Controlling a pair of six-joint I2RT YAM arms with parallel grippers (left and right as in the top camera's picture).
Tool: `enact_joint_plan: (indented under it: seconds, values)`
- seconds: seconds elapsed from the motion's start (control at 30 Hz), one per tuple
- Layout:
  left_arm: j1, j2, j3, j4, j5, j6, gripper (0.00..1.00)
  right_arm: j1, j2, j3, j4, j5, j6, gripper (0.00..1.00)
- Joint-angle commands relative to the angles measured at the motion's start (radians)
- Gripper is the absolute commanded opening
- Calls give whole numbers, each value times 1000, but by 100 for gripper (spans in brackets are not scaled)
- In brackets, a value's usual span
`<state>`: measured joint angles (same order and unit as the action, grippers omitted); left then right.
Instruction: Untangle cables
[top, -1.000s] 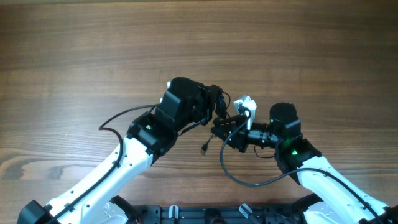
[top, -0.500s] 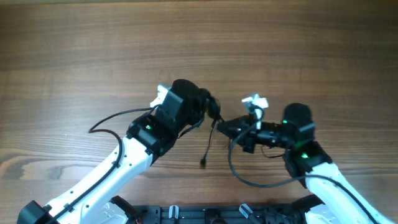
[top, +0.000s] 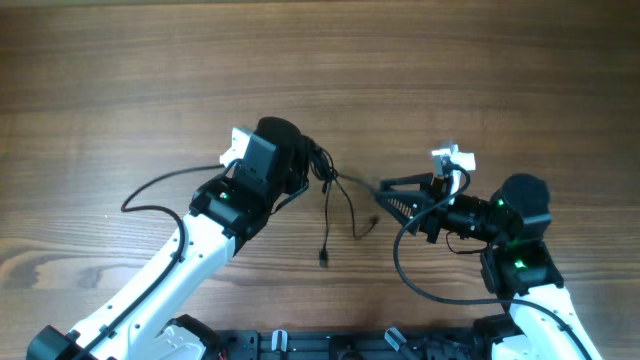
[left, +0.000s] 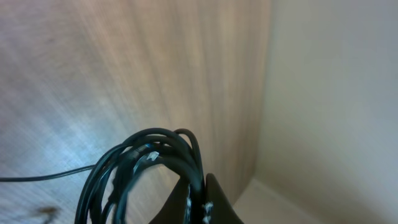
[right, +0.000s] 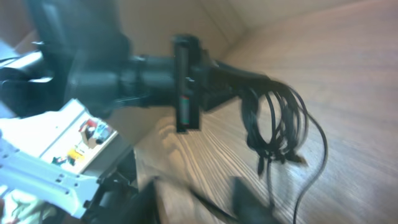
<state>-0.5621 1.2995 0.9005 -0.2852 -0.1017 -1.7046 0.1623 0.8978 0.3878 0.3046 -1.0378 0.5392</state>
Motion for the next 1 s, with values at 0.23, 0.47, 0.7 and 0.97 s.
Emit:
enact_joint_plan:
  seconds: [0.23,0.47,0.7,0.97]
  values:
    - [85,-2,13,377,744,954,4,-16,115,6,-49,126,115,100]
    - [163,-2,13,334,1223,1151,4,-26,120,6,146,35,10,100]
    - [148,-2,13,333,1310,1151,4,-26,120,6,241,-63,-92,98]
    - [92,-1,13,326,1343,1151,4,-26,120,6,261,-51,-159,96]
